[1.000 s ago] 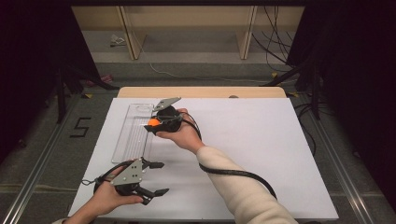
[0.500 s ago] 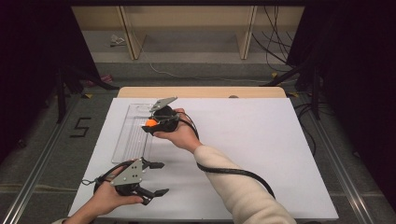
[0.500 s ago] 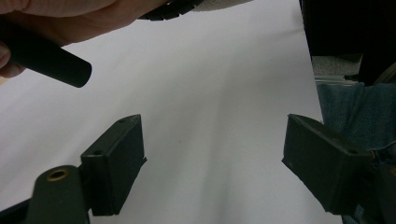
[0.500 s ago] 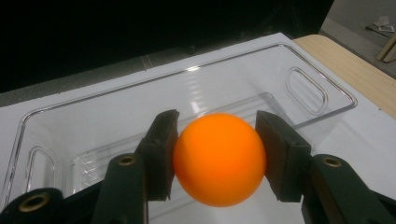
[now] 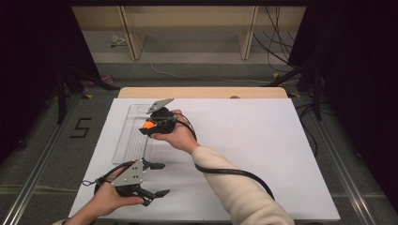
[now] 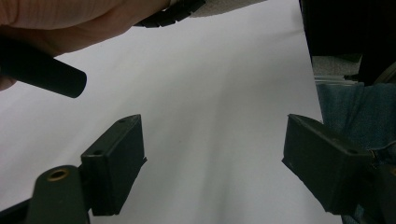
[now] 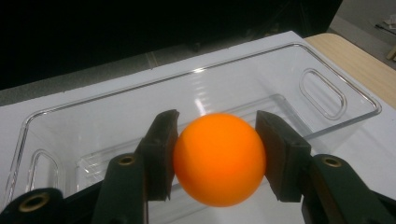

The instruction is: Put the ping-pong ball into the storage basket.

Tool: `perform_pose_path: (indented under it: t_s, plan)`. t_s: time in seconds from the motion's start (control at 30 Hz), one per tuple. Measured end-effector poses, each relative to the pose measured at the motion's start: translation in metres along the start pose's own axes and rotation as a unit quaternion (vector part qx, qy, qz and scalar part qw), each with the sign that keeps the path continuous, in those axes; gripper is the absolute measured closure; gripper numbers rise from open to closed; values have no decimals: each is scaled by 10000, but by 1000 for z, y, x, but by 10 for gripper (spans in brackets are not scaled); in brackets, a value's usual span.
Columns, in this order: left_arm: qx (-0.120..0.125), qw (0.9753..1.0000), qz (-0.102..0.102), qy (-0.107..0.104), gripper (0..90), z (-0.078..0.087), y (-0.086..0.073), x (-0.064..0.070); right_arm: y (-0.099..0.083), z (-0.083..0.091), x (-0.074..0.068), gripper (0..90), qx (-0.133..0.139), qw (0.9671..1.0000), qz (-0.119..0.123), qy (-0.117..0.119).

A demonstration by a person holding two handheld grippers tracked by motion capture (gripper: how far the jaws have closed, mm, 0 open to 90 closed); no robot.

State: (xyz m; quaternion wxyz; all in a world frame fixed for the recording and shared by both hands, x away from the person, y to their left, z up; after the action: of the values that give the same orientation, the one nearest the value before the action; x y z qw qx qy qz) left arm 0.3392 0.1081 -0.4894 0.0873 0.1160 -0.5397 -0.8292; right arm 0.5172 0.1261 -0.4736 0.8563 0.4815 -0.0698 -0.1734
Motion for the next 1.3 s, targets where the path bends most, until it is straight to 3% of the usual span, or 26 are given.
perform_pose_path:
  t_s: [1.3]
  plan:
    - [-10, 10000, -29, -15, 201, 0, 0, 0, 6, -18, -8, 512, -165, 9996, 107, 180]
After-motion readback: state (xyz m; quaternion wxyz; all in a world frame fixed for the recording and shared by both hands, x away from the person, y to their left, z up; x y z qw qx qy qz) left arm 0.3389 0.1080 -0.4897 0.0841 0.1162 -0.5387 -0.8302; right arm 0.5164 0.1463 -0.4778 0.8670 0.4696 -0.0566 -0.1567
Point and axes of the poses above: each handheld gripper's, and its own axes: z roughly backward along the jaws, y roughly out of its top, x roughly to its right, the point moved 9 cm from there along -z, roughly forward along the jaws, and after that the axes turned 3 degrees about x, right-handed, at the moved point
